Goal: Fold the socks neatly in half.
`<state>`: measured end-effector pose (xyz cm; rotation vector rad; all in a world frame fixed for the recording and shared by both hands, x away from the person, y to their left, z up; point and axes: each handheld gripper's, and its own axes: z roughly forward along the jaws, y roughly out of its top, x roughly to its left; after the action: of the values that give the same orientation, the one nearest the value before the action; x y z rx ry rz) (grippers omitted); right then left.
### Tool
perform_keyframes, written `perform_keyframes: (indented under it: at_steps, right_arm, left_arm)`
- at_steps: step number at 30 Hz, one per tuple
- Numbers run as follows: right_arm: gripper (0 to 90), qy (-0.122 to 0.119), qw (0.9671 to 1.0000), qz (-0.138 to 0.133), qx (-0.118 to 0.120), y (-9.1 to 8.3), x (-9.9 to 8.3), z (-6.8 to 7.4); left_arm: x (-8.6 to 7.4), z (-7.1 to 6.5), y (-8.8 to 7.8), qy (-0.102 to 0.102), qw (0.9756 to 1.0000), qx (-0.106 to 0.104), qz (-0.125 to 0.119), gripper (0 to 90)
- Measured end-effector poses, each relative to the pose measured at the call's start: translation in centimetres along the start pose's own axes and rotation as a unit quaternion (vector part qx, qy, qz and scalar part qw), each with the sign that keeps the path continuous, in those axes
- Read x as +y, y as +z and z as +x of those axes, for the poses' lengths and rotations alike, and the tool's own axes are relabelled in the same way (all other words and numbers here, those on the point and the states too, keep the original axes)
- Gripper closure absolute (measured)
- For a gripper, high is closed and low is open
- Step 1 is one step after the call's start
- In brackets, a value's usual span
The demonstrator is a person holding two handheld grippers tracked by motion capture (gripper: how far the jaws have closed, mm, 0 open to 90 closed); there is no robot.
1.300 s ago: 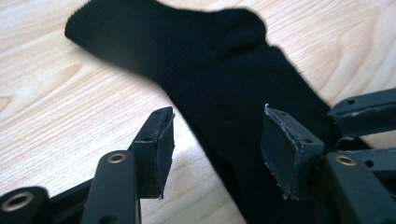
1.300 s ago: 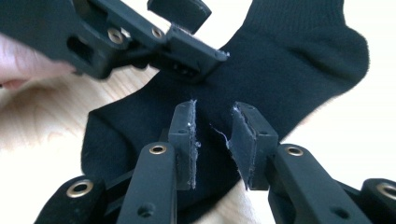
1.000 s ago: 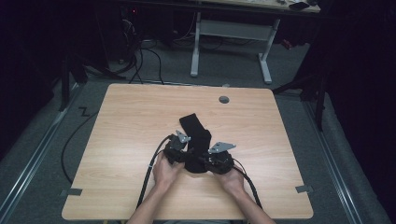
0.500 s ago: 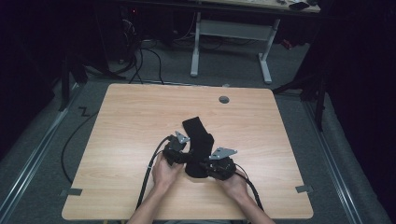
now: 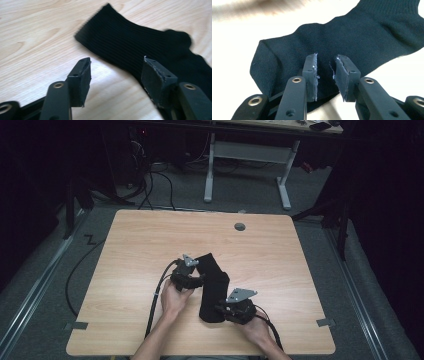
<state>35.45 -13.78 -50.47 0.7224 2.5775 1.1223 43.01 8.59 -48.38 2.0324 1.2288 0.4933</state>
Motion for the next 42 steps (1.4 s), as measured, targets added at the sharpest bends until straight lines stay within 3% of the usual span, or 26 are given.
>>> perform_keyframes:
  at_steps: [3,6,9,11,15,18,21,26,29,39,42]
  right_arm:
    - [70.1,-0.001,1.0000,-0.004,0.009,-0.2,-0.1,0.4]
    - [70.0,0.000,0.9999,-0.015,0.000,-0.4,0.2,0.3]
    - [70.6,0.028,0.9991,-0.028,-0.013,-0.4,0.4,-0.4]
    - [71.2,0.042,0.9983,-0.028,-0.028,-0.2,0.6,-1.1]
    - [71.9,0.053,0.9969,-0.029,-0.050,0.3,1.0,-2.1]
    - [71.9,0.066,0.9966,-0.015,-0.046,1.0,0.8,-2.5]
    - [72.1,0.053,0.9973,-0.013,-0.050,1.0,0.7,-2.4]
    - [72.0,0.047,0.9975,-0.018,-0.050,1.0,0.5,-2.3]
    - [72.1,0.046,0.9975,-0.022,-0.049,1.0,0.4,-2.3]
    - [71.9,0.050,0.9973,-0.023,-0.049,1.0,0.4,-2.3]
    - [71.3,0.049,0.9973,-0.023,-0.049,1.0,0.4,-2.3]
  left_arm:
    - [0.1,0.7,0.3,-0.009,0.9999,0.005,-0.006,40.7]
    - [0.3,1.3,0.7,-0.011,0.9999,0.012,0.006,43.0]
    - [0.8,1.6,1.0,-0.019,0.9998,0.006,0.003,45.2]
    - [1.0,1.8,1.2,-0.029,0.9994,0.003,-0.017,46.7]
    - [1.7,2.3,2.0,-0.039,0.9992,0.006,-0.005,45.5]
    - [2.5,2.4,2.3,-0.045,0.9989,0.008,-0.011,44.1]
    - [3.0,2.3,2.7,-0.043,0.9989,0.006,-0.016,43.1]
    - [3.1,2.6,3.7,-0.054,0.9985,-0.007,0.000,44.1]
    - [3.0,2.7,4.0,-0.061,0.9981,-0.010,0.008,49.0]
    - [3.4,2.2,4.6,-0.039,0.9988,0.009,0.027,56.7]
    - [3.4,2.2,4.7,-0.034,0.9991,0.000,0.026,63.6]
